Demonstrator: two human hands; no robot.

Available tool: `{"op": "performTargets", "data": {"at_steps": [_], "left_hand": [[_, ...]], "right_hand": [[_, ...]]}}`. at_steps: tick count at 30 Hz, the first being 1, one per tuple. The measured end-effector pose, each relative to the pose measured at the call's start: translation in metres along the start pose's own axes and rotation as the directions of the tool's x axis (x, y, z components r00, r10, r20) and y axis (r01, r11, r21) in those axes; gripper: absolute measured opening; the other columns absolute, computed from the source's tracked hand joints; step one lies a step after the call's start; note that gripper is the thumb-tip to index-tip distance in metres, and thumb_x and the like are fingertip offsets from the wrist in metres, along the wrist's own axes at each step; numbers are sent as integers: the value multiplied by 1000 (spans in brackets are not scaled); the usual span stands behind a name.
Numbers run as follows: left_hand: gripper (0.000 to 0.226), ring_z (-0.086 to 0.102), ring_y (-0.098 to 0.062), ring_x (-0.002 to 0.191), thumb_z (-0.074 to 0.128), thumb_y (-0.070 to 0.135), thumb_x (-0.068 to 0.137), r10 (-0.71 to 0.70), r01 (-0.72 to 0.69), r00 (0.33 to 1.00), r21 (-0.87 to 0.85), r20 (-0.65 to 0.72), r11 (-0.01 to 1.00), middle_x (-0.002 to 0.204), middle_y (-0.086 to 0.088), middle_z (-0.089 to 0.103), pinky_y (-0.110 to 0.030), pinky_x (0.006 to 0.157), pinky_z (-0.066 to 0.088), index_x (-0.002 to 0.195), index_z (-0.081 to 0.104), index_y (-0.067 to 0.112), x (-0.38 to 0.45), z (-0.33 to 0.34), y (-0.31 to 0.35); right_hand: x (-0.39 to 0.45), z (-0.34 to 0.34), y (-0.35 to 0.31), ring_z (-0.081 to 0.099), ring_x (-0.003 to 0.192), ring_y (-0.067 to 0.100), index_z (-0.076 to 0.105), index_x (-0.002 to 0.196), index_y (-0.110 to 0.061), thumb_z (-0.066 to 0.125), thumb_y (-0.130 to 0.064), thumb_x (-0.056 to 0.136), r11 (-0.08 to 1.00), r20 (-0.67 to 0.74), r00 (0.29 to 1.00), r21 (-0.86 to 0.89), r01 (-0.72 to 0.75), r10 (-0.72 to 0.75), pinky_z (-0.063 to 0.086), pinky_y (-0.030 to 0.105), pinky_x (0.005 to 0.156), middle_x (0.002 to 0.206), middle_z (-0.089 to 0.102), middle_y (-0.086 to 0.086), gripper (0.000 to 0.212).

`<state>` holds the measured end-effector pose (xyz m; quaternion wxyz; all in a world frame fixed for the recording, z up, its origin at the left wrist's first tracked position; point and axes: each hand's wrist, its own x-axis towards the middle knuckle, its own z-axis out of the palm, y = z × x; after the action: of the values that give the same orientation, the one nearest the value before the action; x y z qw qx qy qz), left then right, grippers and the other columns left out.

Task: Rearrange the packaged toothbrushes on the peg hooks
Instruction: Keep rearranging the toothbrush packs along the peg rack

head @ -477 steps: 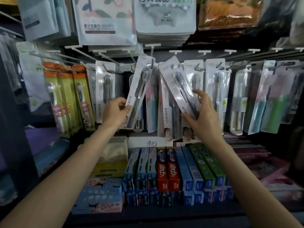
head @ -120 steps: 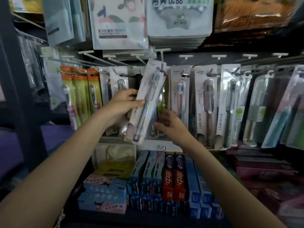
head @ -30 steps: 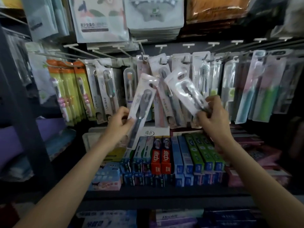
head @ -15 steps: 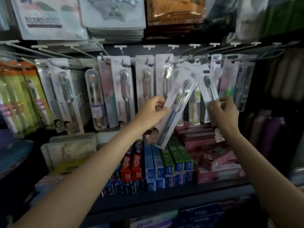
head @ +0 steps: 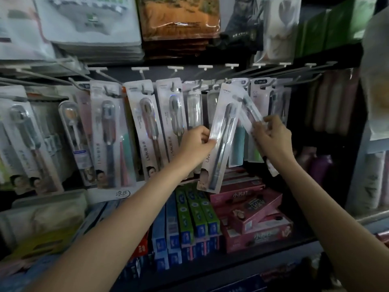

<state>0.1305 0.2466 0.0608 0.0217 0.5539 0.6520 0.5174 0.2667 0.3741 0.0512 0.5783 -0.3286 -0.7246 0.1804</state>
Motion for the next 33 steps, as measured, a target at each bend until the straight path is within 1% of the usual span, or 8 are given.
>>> {"op": "performTargets", "data": {"at_steps": [5,9,12,16,21,24,29,33], "left_hand": [[12,54,-7,79,56,17,90,-9,10,999,19,-48,1000,93,1,59,-13,66,40,100,55,11,7,11,0],[17,55,-11,87,56,17,90,-37,38,998,4,-44,999,99,0,58,-23,78,47,106,54,11,9,17,0],[15,55,-9,84,54,16,91,-20,21,1000,6,-14,1000,102,-2,60,-16,69,45,105,53,11,10,22,2],[5,49,4,75,53,15,92,-25,25,1000,9,17,1000,86,10,54,-6,59,41,96,50,15,9,27,4],[15,59,-16,95,57,17,90,-18,16,997,18,71,1000,103,-3,62,-26,80,48,103,55,10,12,44,9],[21,58,-15,100,58,17,89,66,-71,996,103,54,992,109,-3,62,-26,88,46,109,60,9,16,47,13],[33,48,-8,106,54,20,91,126,-134,991,234,52,963,133,-5,40,0,89,24,124,52,20,27,40,15],[41,33,-19,130,52,16,92,121,-149,983,215,139,965,140,-7,34,-16,98,19,133,45,18,34,50,20]], "right_hand": [[16,-9,2,57,97,33,51,116,-4,48,-28,93,998,10,998,-2,-60,60,44,34,79,105,62,17,33],[19,-4,13,54,67,18,55,103,-8,56,-25,91,969,192,970,167,-183,150,44,15,54,76,55,0,20],[14,2,29,57,86,24,55,110,-11,56,-15,89,952,329,925,171,-256,189,50,35,74,89,58,3,21],[6,-3,35,57,90,22,57,101,-13,51,-11,92,937,166,972,279,-208,166,49,33,79,95,59,6,12],[1,-1,6,62,89,20,51,111,-9,62,-19,87,841,349,937,500,-208,24,51,31,78,99,63,8,28],[9,1,0,59,73,19,50,98,-13,58,-3,86,793,281,953,552,-258,115,51,30,65,85,61,7,17],[29,-7,14,39,55,12,43,68,-15,46,-16,91,875,163,962,405,-266,218,31,27,53,61,41,1,23],[53,-14,8,35,51,10,38,61,-17,49,-28,93,942,156,982,302,-148,105,30,25,50,57,37,0,36]]}}
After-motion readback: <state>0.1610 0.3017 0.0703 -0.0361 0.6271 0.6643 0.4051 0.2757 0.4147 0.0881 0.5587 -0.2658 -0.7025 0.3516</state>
